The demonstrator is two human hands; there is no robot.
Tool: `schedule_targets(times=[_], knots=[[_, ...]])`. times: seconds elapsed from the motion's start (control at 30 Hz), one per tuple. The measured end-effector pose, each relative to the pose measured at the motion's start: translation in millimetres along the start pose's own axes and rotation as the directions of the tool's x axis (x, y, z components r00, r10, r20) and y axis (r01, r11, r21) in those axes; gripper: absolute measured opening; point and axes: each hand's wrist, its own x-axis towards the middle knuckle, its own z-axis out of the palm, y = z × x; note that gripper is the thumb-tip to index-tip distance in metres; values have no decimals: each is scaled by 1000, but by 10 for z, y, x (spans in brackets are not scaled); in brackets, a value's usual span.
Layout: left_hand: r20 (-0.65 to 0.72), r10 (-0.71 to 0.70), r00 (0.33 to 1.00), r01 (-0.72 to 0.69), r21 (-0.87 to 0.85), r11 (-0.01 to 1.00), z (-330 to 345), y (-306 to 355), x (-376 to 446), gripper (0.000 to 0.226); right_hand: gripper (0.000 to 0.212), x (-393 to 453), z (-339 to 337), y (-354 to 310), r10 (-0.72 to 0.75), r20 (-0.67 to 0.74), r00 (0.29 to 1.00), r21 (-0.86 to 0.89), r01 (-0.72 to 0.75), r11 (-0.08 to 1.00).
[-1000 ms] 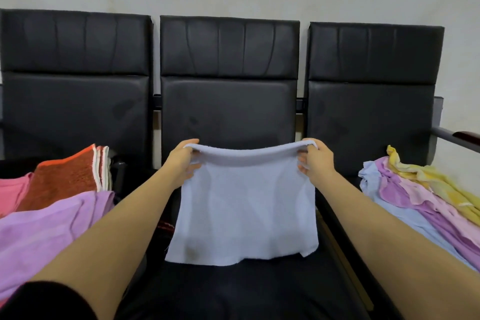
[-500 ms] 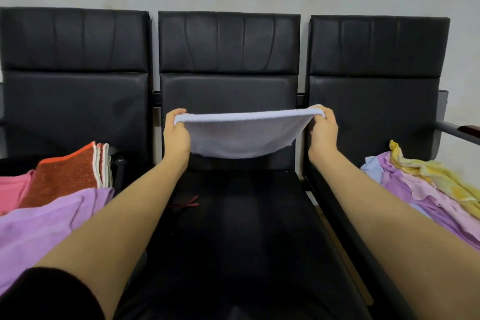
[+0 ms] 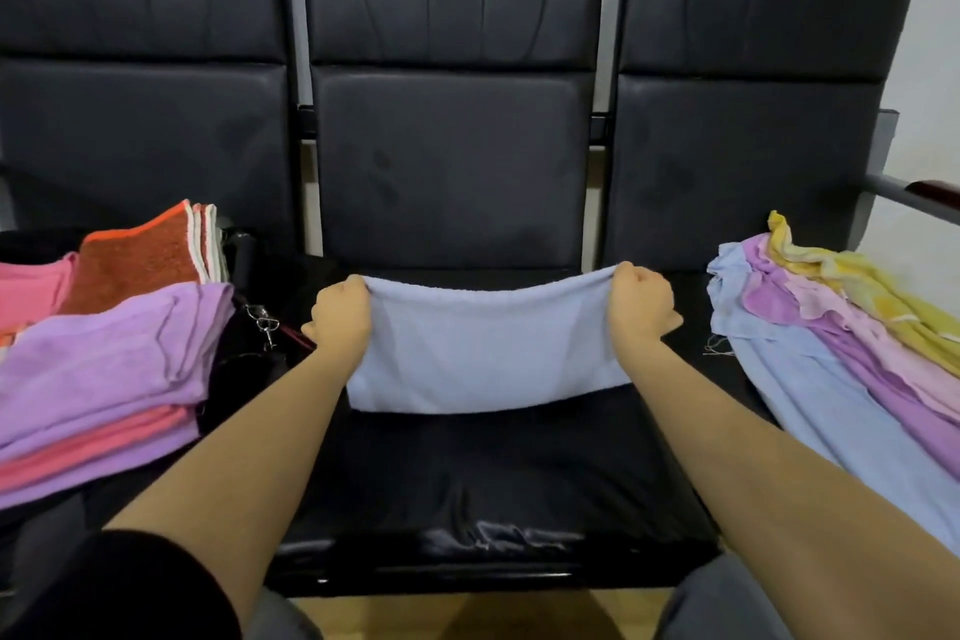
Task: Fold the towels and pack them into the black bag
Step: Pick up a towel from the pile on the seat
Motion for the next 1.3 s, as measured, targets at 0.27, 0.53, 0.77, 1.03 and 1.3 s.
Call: schedule_targets(times=[0.27, 0.53, 0.77, 1.03, 1.3], knots=[[138, 122, 983, -159, 300, 941, 192, -390, 206, 31, 27, 79, 269, 356, 102, 170, 980, -84, -89, 992], [246, 191, 950, -311, 707, 635, 421, -566, 246, 31, 18, 209, 546, 655, -82, 316, 945, -475, 232, 849], [289, 428, 856, -450, 825, 342, 477, -570, 436, 52, 26, 329, 719, 581, -314, 273, 909, -575, 416, 704], [338, 486, 806, -440, 891, 110, 545, -555, 710, 51, 23, 507, 944, 537, -284, 287, 915, -619, 404, 674], [272, 522, 809, -389, 912, 127, 684, -718, 555, 38, 43, 261, 1089, 739, -571, 350, 743, -608, 643, 465]])
